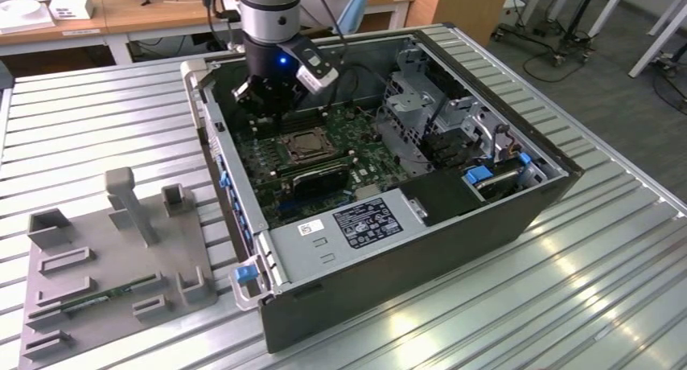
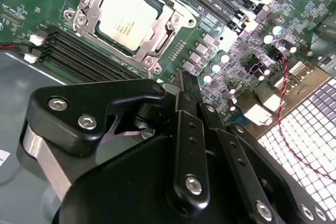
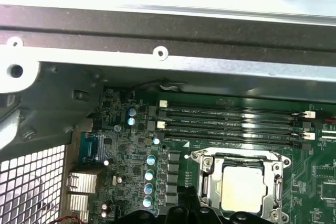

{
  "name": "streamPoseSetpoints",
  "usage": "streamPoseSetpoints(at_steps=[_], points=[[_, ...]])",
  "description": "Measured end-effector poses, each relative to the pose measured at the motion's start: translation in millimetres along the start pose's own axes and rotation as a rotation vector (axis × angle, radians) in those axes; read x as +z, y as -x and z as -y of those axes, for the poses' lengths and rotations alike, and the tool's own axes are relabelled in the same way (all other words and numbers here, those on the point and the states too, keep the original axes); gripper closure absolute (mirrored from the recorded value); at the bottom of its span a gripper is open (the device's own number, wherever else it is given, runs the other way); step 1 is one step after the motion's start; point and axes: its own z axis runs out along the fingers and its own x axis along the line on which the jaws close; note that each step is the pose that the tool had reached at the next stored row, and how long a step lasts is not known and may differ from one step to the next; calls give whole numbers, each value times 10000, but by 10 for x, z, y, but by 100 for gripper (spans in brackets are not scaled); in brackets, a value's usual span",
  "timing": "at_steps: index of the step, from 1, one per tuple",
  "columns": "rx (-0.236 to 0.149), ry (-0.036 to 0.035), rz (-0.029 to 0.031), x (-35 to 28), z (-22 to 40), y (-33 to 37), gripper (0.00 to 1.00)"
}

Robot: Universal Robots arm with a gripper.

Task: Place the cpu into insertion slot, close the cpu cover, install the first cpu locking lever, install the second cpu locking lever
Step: 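Install the first cpu locking lever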

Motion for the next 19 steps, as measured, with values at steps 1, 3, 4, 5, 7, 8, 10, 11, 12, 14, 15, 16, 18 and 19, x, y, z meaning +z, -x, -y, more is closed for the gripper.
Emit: streamPoseSetpoints(at_steps=[1, 3, 4, 5, 7, 8, 10, 11, 12, 14, 15, 16, 18, 19], points=[[0, -1, 7, -1, -1, -9, 89], [-1, -5, 15, -1, -2, -29, 89], [-1, -6, 23, -1, -3, -41, 89], [-3, -7, 49, -1, -3, -51, 89], [-6, -12, 120, -2, -4, -72, 89], [-8, -13, 165, -2, -5, -82, 89], [-12, -3, 253, -2, -6, -101, 89], [-12, 4, 296, -3, -7, -111, 89], [-14, 19, 341, -3, -8, -122, 89], [-17, 65, 436, -3, -9, -143, 89], [-18, 87, 478, -4, -9, -152, 89], [-19, 111, 521, -4, -10, -162, 89], [-21, 148, 597, -4, -11, -178, 89], [-22, 165, 632, -5, -12, -184, 89]])
